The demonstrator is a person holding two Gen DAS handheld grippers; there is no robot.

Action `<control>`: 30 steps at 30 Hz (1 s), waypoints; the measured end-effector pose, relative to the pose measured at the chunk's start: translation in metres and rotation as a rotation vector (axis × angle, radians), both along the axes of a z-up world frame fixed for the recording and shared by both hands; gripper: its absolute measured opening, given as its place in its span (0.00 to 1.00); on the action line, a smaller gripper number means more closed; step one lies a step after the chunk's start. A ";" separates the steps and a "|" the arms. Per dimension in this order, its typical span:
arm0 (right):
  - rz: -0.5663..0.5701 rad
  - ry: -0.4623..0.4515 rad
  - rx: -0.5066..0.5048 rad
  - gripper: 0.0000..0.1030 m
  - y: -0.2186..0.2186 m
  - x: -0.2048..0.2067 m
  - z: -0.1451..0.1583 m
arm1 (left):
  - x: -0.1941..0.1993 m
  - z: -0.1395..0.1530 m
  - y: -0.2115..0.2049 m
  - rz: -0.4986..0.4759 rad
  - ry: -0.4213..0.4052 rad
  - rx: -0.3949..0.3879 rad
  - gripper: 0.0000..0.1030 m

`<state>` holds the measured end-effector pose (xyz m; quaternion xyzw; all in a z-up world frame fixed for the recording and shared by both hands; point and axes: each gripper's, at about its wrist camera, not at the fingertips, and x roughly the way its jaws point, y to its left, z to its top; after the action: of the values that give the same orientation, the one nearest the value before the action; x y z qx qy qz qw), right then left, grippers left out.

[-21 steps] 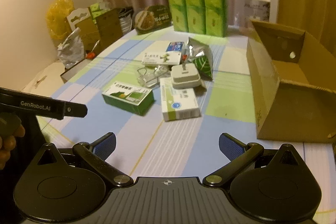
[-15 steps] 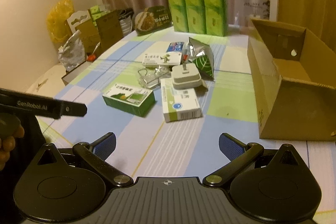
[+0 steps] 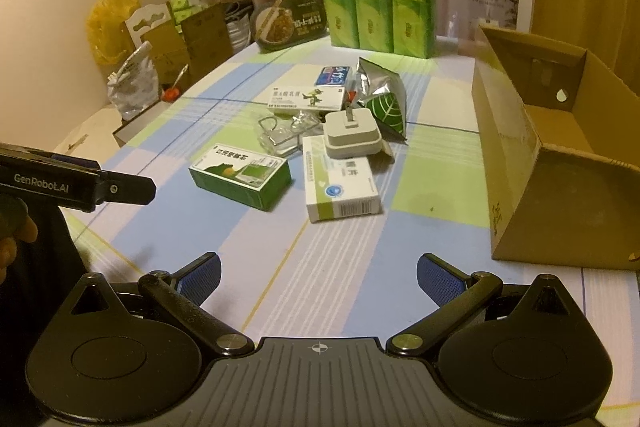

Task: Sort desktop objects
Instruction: 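Move left tool to green spray box while right tool approaches white tablet box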

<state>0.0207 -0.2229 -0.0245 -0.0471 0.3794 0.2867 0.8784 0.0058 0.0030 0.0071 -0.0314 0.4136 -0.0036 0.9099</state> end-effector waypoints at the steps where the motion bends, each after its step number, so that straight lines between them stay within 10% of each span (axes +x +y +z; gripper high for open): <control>1: 0.001 0.001 -0.002 0.98 0.000 0.001 0.000 | 0.001 0.000 0.001 -0.007 0.004 0.000 0.99; 17: 0.018 0.002 -0.040 0.98 0.009 0.013 -0.003 | 0.019 0.007 0.006 -0.250 -0.068 0.045 0.99; 30: 0.066 -0.001 -0.065 0.98 0.029 0.041 -0.006 | 0.045 -0.003 0.007 -0.559 -0.070 0.226 0.99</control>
<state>0.0622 -0.1942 -0.0307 -0.0885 0.3863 0.3030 0.8667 0.0503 0.0100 0.0042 0.1853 0.3723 -0.2088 0.8851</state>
